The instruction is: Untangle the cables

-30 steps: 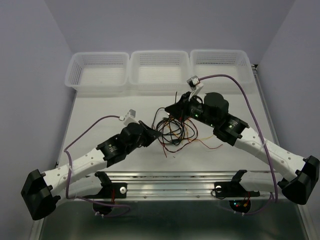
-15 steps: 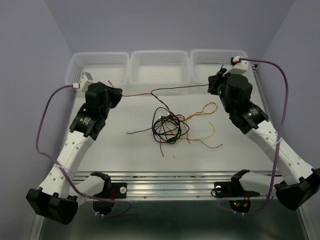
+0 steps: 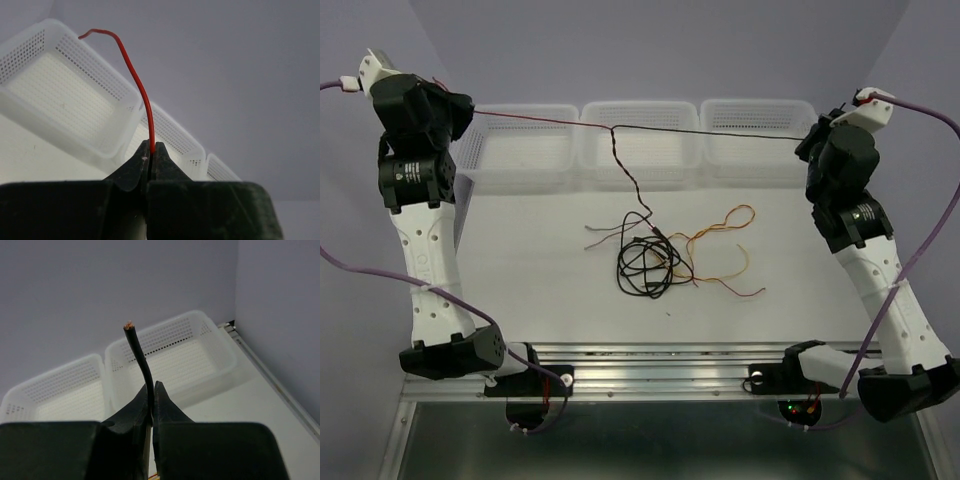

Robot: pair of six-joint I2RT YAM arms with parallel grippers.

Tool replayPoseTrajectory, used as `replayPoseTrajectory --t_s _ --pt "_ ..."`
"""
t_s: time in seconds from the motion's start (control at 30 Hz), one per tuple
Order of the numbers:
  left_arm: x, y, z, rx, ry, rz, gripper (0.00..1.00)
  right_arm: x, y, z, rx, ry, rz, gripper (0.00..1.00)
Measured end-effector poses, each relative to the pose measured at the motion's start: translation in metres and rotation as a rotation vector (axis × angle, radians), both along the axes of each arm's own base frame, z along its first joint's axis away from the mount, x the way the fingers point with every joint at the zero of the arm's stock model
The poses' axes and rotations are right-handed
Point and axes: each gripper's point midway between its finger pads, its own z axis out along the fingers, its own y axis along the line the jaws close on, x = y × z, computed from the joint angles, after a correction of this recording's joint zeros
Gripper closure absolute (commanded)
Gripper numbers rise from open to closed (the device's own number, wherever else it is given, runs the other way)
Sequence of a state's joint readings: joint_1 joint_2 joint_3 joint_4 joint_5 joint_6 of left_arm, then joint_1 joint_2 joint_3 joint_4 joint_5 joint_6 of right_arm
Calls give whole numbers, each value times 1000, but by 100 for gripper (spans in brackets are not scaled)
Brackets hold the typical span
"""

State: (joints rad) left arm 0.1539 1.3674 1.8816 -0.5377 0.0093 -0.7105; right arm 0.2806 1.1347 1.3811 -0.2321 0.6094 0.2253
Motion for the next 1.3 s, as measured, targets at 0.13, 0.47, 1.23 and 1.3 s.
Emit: replayPoseTrajectory --t_s 0.13,0.47,1.23,1.3 --pt "-8 22 6 12 17 31 100 4 -36 -5 1 14 -86 99" --pt "-27 64 57 58 -49 59 100 15 -118 -43 83 92 -184 99" --pt "-55 104 47 57 -37 72 100 7 -180 -95 212 217 -204 99" --pt "-49 97 33 55 -28 54 100 17 -158 -95 240 203 -76 99"
